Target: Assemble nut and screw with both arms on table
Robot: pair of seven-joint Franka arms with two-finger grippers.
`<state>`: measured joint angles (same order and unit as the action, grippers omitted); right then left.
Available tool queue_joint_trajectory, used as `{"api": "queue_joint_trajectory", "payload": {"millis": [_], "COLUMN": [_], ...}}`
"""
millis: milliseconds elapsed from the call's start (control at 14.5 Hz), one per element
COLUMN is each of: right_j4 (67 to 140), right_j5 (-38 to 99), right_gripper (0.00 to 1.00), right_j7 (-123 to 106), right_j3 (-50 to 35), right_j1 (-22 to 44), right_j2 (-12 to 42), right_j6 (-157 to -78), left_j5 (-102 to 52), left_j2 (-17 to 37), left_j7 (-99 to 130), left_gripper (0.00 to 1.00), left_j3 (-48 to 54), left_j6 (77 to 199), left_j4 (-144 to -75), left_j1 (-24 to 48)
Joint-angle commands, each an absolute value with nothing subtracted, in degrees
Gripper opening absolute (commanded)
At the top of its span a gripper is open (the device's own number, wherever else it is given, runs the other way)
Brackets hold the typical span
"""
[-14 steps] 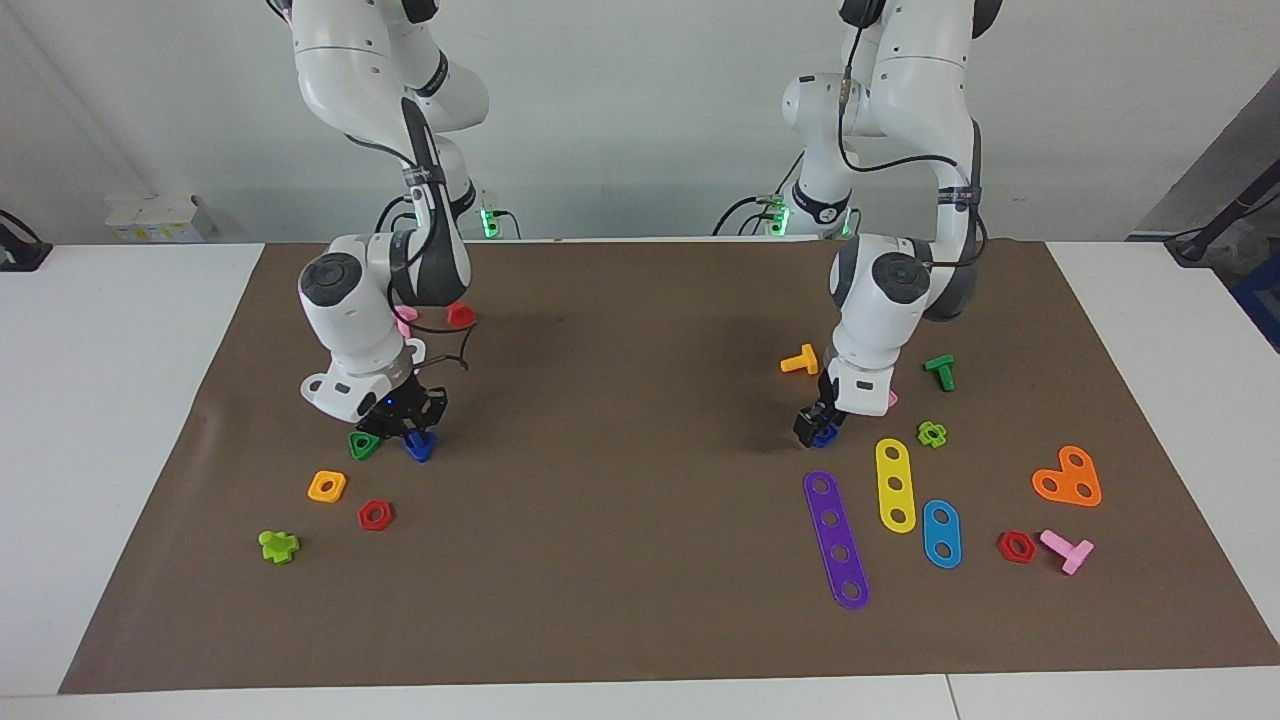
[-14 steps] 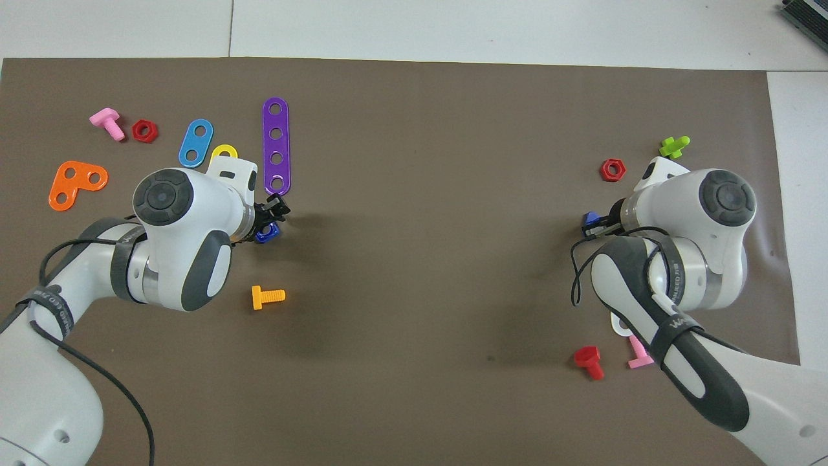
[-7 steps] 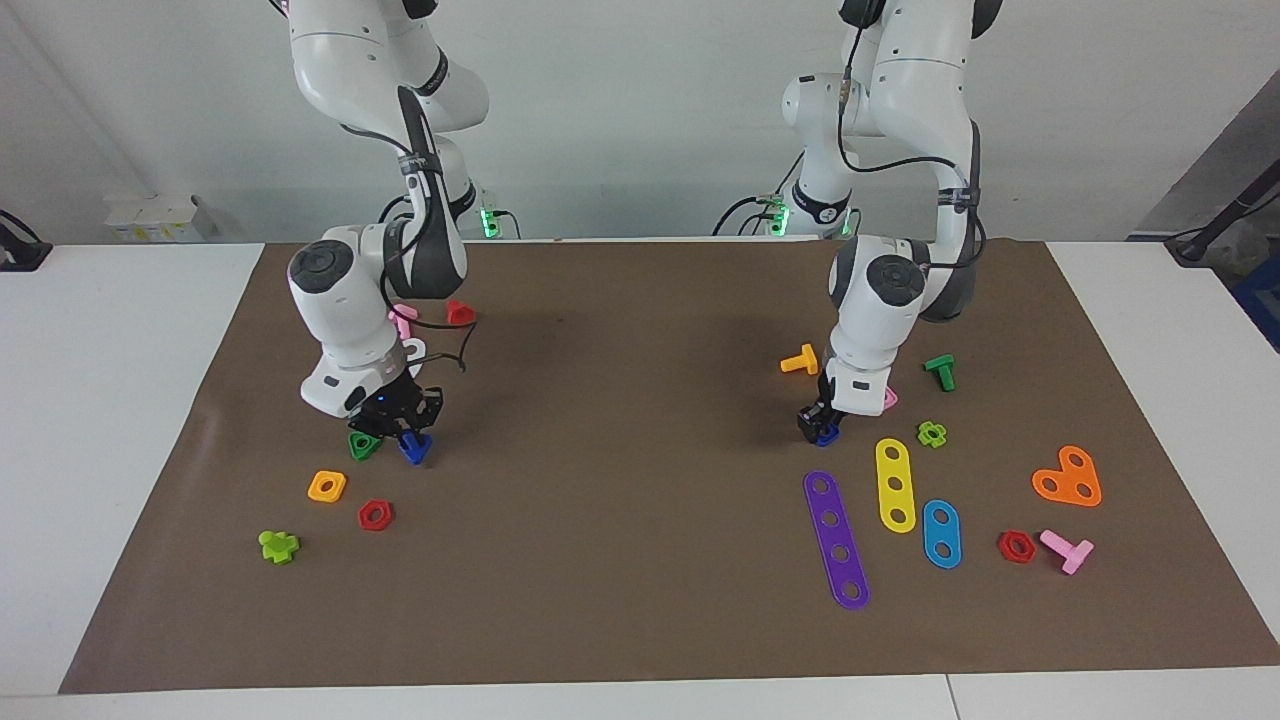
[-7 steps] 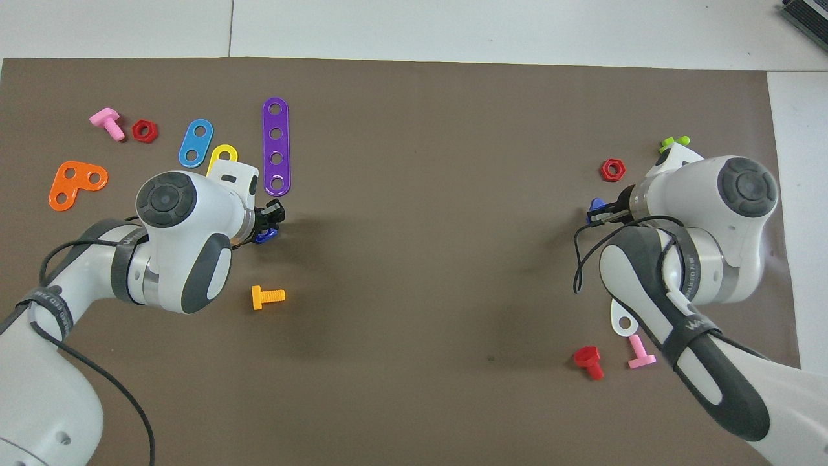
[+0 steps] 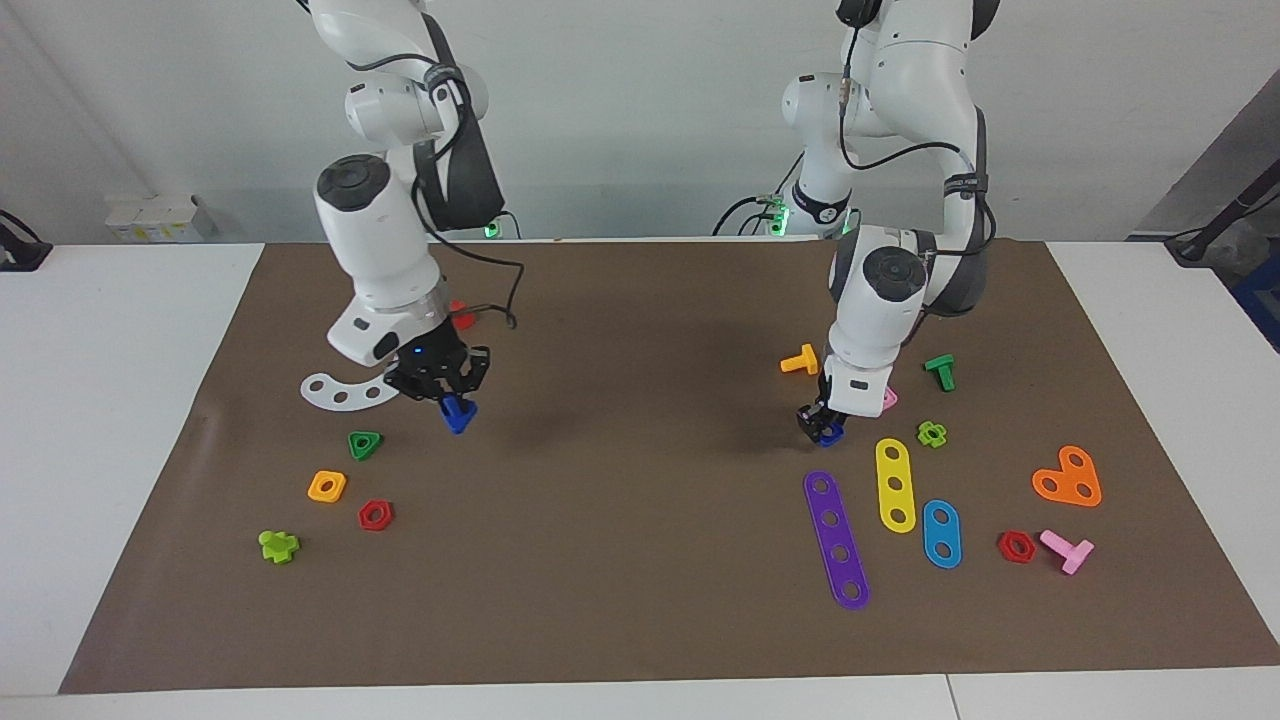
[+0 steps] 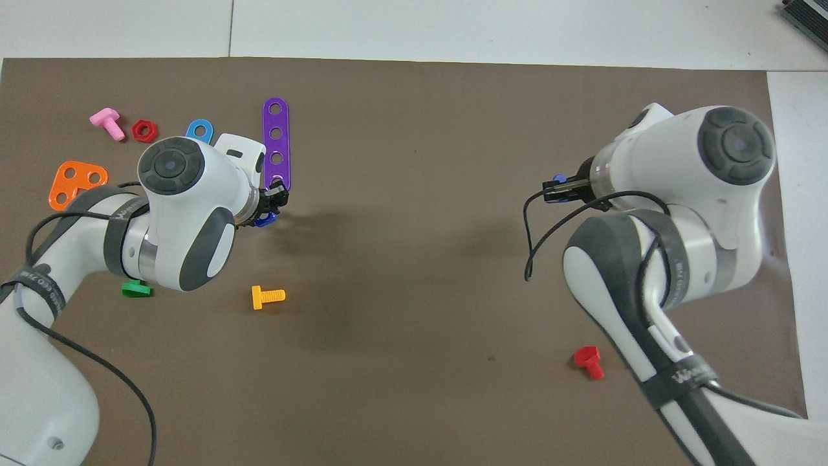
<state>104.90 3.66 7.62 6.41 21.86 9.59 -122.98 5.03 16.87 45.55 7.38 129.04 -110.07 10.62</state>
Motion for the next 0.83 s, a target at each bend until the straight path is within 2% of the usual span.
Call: {"api": "queue_joint_trajectory", "payload": {"millis": [0, 207, 345, 483, 621, 759], "right_j4": [102.14, 93.98, 93.25, 92.82, 88.09, 86.4], "right_j5": [3.78, 2.47, 2.02, 0.89, -4.11, -5.01], "right_gripper": [0.0, 0.0, 0.0, 0.0, 0.0, 0.0], "right_j7": [18.68, 30.55, 34.7, 39.88, 45.07, 46.14], "right_j3": [6.24, 6.24, 6.24, 6.5, 6.15, 6.15], "right_j1": [29.59, 35.58, 38.13, 42.17, 42.54, 42.54], "right_j2": [13.7, 20.63, 22.49, 26.78, 32.49, 35.06], "right_j6": [-126.2, -127.17, -128.84, -131.38, -132.97, -134.37], "left_j5": [6.42, 5.54, 4.49, 2.99, 2.99, 2.81], "left_j2": [19.77, 20.56, 20.83, 21.53, 22.23, 22.32], "left_j7": [45.62, 45.7, 46.32, 46.58, 48.33, 50.0], "left_gripper": [0.0, 0.0, 0.0, 0.0, 0.0, 0.0], "left_j3": [6.68, 6.77, 6.77, 6.68, 6.68, 6.77], "left_j6": [124.73, 122.18, 120.68, 118.14, 116.11, 115.93], "left_j4": [-104.34, -101.17, -99.5, -96.52, -94.32, -93.87], "left_j1": [12.47, 13.45, 14.93, 15.82, 16.61, 17.66]}}
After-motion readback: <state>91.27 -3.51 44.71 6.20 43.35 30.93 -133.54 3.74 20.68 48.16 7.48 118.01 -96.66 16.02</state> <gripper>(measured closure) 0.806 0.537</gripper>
